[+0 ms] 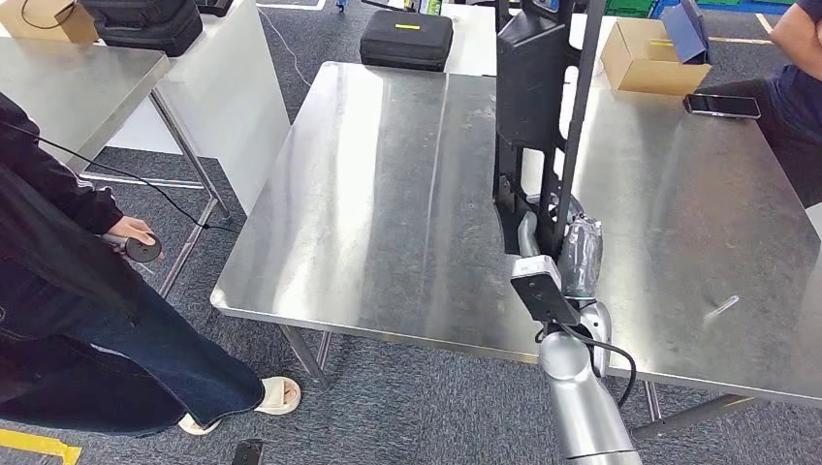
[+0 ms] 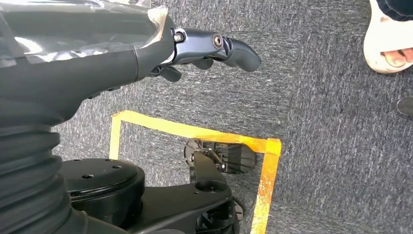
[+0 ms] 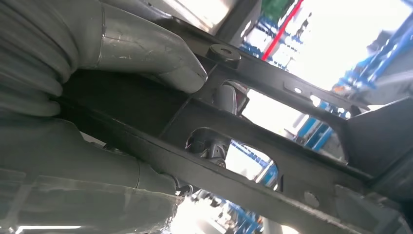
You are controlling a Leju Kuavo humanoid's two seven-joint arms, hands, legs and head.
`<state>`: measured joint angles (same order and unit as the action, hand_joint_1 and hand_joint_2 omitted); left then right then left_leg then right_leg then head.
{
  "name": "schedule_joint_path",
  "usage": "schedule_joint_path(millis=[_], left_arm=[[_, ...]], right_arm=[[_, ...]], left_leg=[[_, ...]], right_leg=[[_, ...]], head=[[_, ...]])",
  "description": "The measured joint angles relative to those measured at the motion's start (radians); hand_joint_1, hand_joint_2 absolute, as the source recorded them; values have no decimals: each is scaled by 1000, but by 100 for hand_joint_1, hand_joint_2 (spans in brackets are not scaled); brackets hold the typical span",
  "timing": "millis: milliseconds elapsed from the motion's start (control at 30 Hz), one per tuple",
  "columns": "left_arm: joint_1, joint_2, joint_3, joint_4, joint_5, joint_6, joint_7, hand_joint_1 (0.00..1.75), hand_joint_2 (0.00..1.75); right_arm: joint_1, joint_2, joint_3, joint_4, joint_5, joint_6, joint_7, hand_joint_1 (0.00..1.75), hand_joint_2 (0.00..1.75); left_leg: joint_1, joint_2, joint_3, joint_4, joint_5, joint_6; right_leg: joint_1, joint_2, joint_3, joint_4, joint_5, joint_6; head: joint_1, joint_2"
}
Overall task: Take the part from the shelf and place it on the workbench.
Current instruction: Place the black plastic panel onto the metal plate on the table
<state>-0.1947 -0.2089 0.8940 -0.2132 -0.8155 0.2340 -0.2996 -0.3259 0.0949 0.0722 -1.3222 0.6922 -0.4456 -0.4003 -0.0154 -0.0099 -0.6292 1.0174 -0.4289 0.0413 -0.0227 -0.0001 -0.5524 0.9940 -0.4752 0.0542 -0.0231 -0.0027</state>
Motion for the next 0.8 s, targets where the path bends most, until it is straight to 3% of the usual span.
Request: schedule_joint_path(millis=[100, 400, 567, 800], left_arm=[[-4, -1, -8, 0, -12, -5, 11, 0, 175], [-34, -10, -46, 0, -55, -10, 45, 0, 175], [-36, -12, -57, 0, -62, -11, 48, 0, 175], [-51, -17, -73, 0, -77, -11, 62, 0, 175]], right_arm=[[-65, 5, 37, 60, 31, 26, 24, 175, 175], [-399, 79, 168, 371, 78, 70, 115, 175, 175], [-483, 111, 204, 463, 105, 71, 137, 175, 175], [-631, 174, 268, 626, 259, 71, 226, 175, 175]], left_leg=[[0, 1, -1, 0, 2, 2], [2, 2, -1, 0, 7, 6], [2, 1, -2, 0, 7, 6], [2, 2, -3, 0, 7, 6]], right_leg=[[0, 1, -1, 0, 2, 3], [1, 1, -2, 1, 4, 5], [1, 0, -2, 1, 4, 5], [1, 0, -4, 1, 4, 5]], head=[[0, 0], [0, 0], [0, 0], [0, 0]])
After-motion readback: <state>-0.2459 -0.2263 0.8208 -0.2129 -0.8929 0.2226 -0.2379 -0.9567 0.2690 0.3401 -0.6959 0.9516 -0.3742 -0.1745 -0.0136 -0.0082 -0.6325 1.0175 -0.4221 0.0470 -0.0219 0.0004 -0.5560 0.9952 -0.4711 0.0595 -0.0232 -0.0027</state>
